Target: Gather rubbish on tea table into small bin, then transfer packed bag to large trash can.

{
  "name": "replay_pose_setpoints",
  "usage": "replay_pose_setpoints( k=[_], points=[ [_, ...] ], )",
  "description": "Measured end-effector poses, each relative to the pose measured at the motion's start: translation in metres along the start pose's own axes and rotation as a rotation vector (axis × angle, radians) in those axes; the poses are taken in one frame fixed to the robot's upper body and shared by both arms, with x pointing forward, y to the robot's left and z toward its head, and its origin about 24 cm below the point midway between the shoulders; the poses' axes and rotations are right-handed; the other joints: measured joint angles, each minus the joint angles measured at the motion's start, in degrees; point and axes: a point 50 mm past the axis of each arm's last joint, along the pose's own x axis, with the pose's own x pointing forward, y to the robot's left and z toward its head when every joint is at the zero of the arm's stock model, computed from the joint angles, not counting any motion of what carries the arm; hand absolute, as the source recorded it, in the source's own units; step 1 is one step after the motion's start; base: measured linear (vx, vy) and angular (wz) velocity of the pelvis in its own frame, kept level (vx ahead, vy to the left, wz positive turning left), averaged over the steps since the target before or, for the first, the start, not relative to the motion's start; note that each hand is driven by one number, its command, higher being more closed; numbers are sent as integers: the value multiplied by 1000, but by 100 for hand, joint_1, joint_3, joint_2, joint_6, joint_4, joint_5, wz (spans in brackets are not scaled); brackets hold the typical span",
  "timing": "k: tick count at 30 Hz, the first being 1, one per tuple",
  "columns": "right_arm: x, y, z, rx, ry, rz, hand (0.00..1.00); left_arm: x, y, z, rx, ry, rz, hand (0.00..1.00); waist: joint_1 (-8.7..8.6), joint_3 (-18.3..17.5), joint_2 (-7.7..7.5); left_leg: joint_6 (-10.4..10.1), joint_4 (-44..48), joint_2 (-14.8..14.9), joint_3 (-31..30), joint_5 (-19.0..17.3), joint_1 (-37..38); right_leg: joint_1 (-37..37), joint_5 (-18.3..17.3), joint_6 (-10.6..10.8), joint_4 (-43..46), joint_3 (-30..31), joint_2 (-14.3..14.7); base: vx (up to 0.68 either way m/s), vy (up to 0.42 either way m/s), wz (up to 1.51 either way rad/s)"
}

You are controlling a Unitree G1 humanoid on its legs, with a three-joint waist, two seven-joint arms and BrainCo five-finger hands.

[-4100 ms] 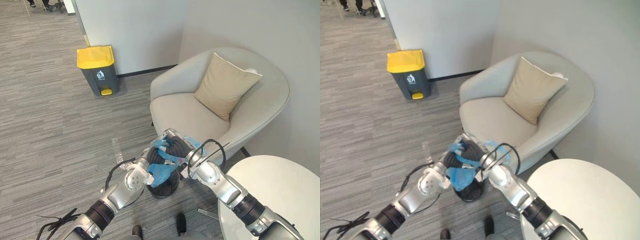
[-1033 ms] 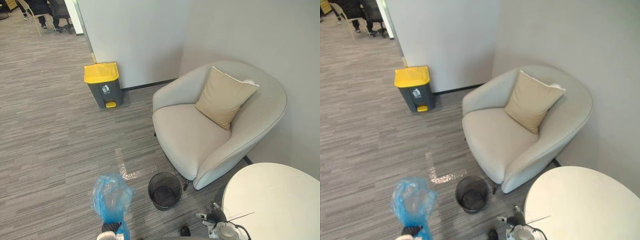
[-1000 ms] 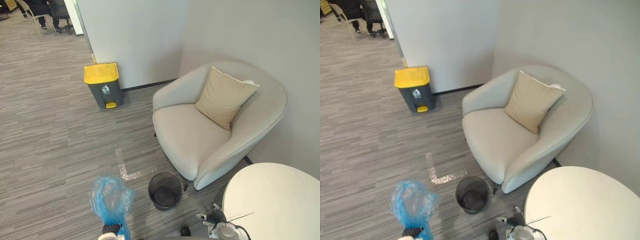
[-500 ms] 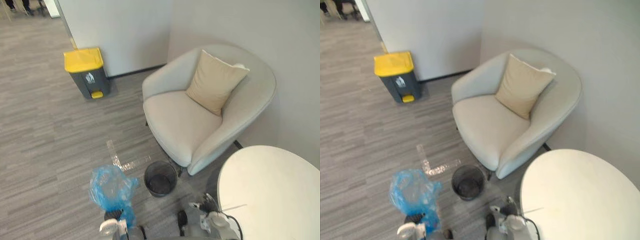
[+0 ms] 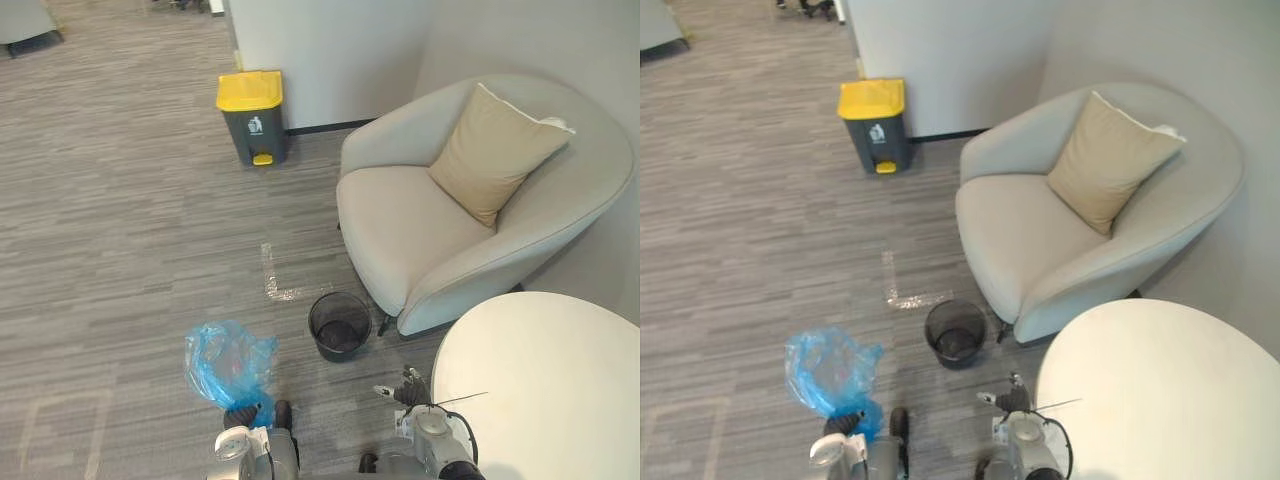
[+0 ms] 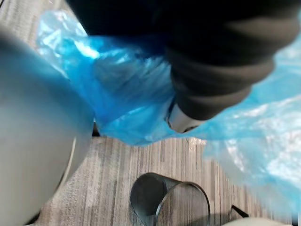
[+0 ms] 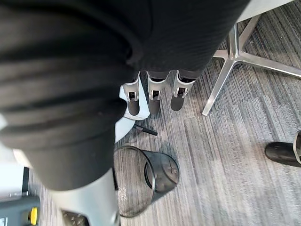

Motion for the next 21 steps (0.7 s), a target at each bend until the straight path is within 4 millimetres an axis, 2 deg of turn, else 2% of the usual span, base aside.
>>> replay_pose_setpoints(
  k=[2,3,4,5,7,9,13,15,18,19,20,21],
  points=[
    [-2,-4,-8,30,26,-23,0,0,-2,-3,11,15,-7,100,-49,4,-15,20,123,32,425,-488,369,17,179,158,-161,-286,-214,-207,176,85],
    [-3,-8,-13,39,40,-37,0,1,-4,-3,18,21,-13,100,-60,-22,42,-56,-172,45,589,-677,604,24,264,266,-250,-380,-238,-168,201,70],
    [-4,-7,-14,48,47,-39,0,1,-4,-2,19,21,-14,100,-51,-2,16,-90,-386,-26,624,-687,673,18,268,302,-278,-357,-255,-191,239,39],
    [-6,-5,-19,60,69,-39,0,3,2,0,30,14,-1,100,-16,-37,-113,-37,-660,-192,645,-564,713,36,391,385,-458,-325,-348,-114,187,17],
    [-10,3,-28,70,97,-24,0,4,11,-4,59,30,16,100,-37,-138,-209,91,-1007,-413,625,-412,790,124,625,477,-784,-294,-425,-73,177,14],
    [-12,0,-36,78,134,-42,0,4,12,-7,83,39,16,100,-51,-161,-236,131,-1063,-569,566,-404,830,290,844,504,-1068,-267,-483,-35,158,12],
    [-14,-1,-45,80,172,-50,0,4,17,-11,109,56,21,100,-45,-222,-317,246,-1175,-755,529,-471,907,457,895,554,-1254,-108,-550,17,135,8],
    [-13,-1,-44,81,169,-50,0,5,21,-11,116,56,31,100,-43,-218,-322,344,-1097,-823,511,-543,887,403,752,660,-1119,-106,-636,107,77,10],
    [-13,-2,-43,84,166,-51,0,5,23,-11,119,56,36,100,-35,-177,-346,405,-721,-895,435,-873,871,211,462,727,-251,-60,-877,148,67,15],
    [-13,-3,-44,83,166,-53,0,5,24,-14,123,68,38,100,-68,-174,-270,486,-569,-873,269,-1029,910,7,465,612,507,50,-948,209,101,53],
    [-14,-4,-45,82,169,-56,0,5,24,-14,121,65,38,100,-98,-154,-253,544,-447,-868,64,-1138,975,-254,608,388,1303,398,-948,171,93,64],
    [-14,-4,-46,83,171,-56,0,4,24,-14,120,63,36,100,-109,-134,-253,603,-409,-860,-24,-1177,1019,-386,700,264,1666,521,-929,239,71,84]
  ],
)
